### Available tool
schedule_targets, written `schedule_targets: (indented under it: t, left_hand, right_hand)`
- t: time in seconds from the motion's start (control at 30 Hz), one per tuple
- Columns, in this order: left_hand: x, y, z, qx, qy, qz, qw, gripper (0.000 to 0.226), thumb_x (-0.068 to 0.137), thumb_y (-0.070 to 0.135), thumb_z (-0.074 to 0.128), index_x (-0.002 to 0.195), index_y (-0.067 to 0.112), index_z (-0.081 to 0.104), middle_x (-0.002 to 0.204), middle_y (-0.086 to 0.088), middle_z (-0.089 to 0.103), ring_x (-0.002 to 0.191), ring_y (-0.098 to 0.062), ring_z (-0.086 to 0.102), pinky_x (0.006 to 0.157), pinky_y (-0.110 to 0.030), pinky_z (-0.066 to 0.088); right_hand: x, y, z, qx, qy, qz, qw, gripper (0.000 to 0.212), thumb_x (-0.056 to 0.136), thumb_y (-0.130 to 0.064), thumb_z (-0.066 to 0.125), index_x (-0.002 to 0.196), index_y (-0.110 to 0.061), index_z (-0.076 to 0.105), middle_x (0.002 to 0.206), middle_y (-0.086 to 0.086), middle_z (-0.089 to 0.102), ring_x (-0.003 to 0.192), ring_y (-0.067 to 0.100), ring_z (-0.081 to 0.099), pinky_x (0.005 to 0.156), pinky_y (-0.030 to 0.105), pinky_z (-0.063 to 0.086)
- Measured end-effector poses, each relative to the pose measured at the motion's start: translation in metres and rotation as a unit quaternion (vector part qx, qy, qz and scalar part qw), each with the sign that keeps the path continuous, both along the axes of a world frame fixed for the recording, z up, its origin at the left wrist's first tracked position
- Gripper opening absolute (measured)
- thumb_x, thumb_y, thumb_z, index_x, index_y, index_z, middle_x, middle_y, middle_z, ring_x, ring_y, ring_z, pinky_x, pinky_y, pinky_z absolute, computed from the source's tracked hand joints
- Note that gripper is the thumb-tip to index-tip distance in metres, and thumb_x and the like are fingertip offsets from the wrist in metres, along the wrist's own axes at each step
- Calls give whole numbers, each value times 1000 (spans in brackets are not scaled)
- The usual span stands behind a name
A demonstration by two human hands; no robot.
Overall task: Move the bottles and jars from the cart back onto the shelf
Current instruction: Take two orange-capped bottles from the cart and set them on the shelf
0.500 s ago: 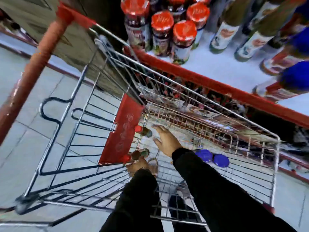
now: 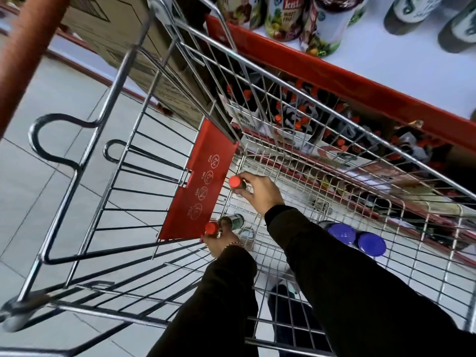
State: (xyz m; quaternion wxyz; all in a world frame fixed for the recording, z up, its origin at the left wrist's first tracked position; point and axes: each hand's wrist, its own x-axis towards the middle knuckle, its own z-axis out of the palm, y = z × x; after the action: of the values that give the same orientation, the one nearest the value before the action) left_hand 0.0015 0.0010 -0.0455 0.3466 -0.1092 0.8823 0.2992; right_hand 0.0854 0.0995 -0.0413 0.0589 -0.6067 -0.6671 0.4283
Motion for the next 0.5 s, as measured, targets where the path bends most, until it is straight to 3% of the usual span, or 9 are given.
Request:
schedule_targets:
  t: [0.2, 0.3, 0.5]
  left_hand:
    - [3, 1, 32, 59, 40, -140, 988, 43, 83, 22, 79, 118, 4, 62, 116, -18, 71, 111, -35, 65, 95, -34, 46]
    - [1, 2, 58, 97, 55, -239, 965, 39, 81, 20, 80, 115, 10, 63, 114, -12, 74, 112, -32, 67, 100, -39, 49]
    - [6, 11, 121, 219, 86, -403, 885, 24, 81, 22, 81, 101, 18, 68, 100, -5, 76, 98, -26, 71, 91, -41, 56]
  right_hand:
    - [39, -24, 39, 3, 55, -78, 995, 46, 93, -26, 73, 136, -18, 62, 130, 9, 73, 121, 28, 68, 104, 47, 54]
    - [58, -39, 72, 42, 50, -114, 991, 47, 93, -32, 74, 136, -17, 63, 127, 9, 74, 118, 28, 70, 102, 45, 55]
    - [89, -63, 134, 120, 22, -193, 974, 51, 91, -48, 71, 135, -23, 64, 105, 10, 80, 95, 26, 76, 88, 40, 61]
